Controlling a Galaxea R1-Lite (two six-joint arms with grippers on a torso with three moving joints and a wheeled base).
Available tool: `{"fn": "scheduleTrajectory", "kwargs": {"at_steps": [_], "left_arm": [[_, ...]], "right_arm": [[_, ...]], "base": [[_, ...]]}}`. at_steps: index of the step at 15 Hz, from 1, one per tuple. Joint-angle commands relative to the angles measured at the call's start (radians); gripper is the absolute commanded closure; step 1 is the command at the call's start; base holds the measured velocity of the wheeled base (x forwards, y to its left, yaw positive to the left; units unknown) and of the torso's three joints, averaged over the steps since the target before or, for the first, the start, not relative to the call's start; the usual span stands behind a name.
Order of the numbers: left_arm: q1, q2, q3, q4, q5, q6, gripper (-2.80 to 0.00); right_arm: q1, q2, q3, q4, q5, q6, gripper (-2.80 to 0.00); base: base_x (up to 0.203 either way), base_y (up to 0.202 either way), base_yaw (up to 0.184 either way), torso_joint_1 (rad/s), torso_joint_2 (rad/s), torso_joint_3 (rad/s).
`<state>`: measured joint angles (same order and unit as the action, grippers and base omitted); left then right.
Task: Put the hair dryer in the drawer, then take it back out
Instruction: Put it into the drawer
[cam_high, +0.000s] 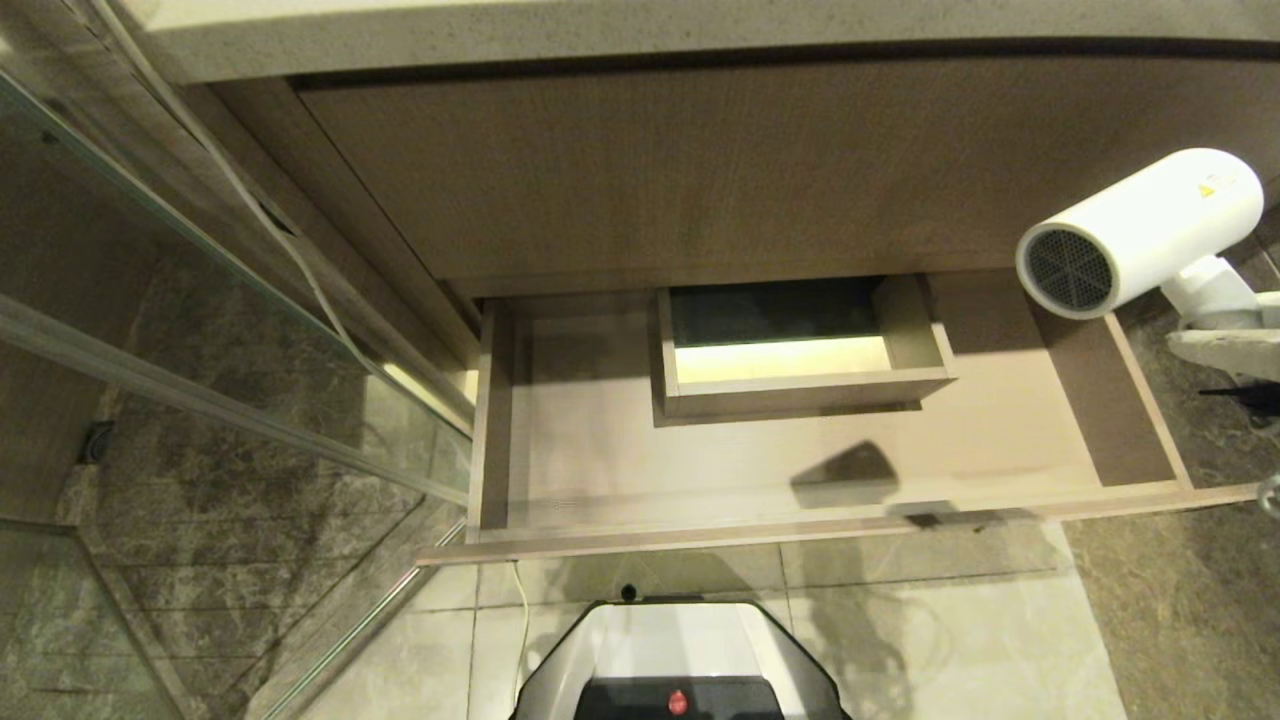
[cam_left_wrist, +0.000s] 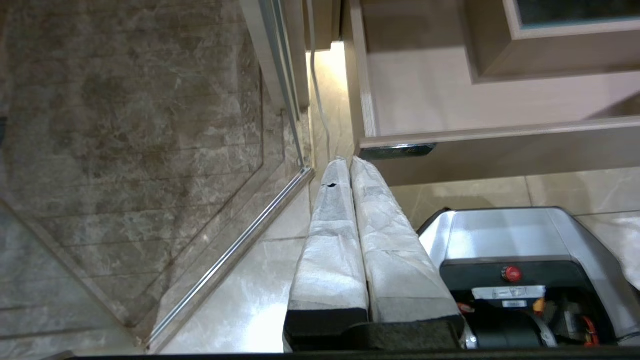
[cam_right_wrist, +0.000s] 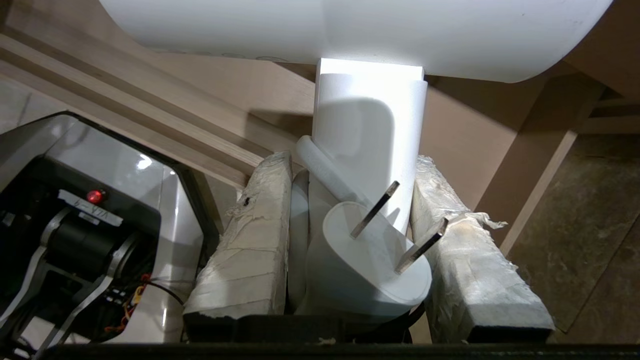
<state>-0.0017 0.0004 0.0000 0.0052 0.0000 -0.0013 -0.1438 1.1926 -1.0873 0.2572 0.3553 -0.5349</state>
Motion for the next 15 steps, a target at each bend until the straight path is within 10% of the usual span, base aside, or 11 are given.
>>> {"fn": "scheduleTrajectory", "kwargs": {"at_steps": [1,15], "left_arm": [[0.0,0.0,0.002,-0.001,0.0,0.0,0.0],[0.0,0.0,0.002,-0.001,0.0,0.0,0.0]], "right_arm": [[0.0,-0.014,0.011,0.002,0.004,-0.004,0.0],[-0.091,-0.034,0.09,-0.035,0.002,-0.005,0.0]], "base": [[0.0,0.0,0.0,-0.351,0.52,0.163],[0.0,0.0,0.0,-0.119,0.4,0.281]]}}
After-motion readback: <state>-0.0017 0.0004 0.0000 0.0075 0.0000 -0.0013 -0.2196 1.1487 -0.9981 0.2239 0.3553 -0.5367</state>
